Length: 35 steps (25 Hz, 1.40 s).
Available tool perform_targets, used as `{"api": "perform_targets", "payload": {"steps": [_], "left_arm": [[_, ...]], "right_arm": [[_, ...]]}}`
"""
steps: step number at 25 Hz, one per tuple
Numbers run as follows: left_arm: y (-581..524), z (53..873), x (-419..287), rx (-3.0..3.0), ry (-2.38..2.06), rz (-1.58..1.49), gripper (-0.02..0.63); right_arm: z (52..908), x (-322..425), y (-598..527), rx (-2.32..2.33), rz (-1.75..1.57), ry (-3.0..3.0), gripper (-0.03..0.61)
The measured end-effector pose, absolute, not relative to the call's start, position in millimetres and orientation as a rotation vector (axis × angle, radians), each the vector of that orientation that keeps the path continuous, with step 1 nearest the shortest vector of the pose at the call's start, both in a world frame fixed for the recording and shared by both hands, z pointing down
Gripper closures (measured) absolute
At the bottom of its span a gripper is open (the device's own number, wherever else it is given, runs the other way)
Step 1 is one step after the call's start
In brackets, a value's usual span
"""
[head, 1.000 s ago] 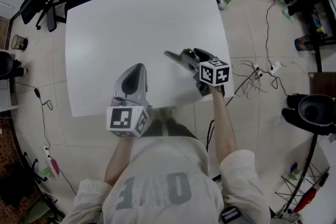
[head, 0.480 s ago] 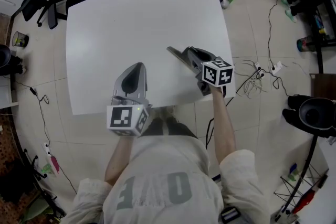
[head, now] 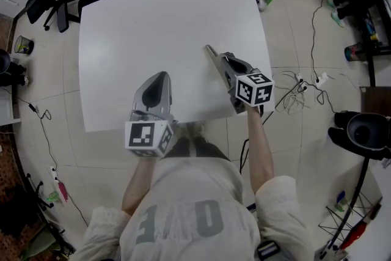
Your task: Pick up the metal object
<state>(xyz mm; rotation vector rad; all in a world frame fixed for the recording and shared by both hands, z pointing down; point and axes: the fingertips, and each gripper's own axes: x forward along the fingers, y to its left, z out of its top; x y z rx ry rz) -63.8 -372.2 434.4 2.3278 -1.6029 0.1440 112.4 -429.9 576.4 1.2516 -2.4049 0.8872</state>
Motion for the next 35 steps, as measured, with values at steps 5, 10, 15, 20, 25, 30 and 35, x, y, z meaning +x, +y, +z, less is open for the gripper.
{"api": "perform_targets", "payload": {"steps": [5,10,15,20,25,30,35], "left_arm": [[-367.4,425.6,-71.3,2.336,-1.627,0.117,0.615],[-362.2,416.3,-82.2,2.326,-1.654,0.073,0.615],[-356.0,402.2,-96.9,2.327,-1.714,0.011,0.615],[-348.1,388.2,-114.7,2.307,-1.76,-0.043,0.615],[-339.3,375.5,-126.9,2.309,-1.803,-0.09,0.615],[-329.5,366.2,-135.3,2.315,-1.823,-0.117,0.615],[-316.7,361.4,-145.6,2.322,-1.826,-0.123,0.615]], "right_arm": [[516.7,108.9,-416.0,1.44,0.802,-2.473,0.549],[428.9,95.6,-400.1,1.595,0.655,-2.588,0.549],[356.0,80.4,-374.5,1.656,0.579,-2.776,0.548],[341.5,58.8,-344.2,1.586,0.561,-2.833,0.548],[342.1,51.6,-331.2,1.565,0.554,-2.842,0.548],[336.4,48.4,-324.6,1.572,0.51,-2.839,0.548],[335.3,46.1,-313.5,1.588,0.468,-2.8,0.548]]}}
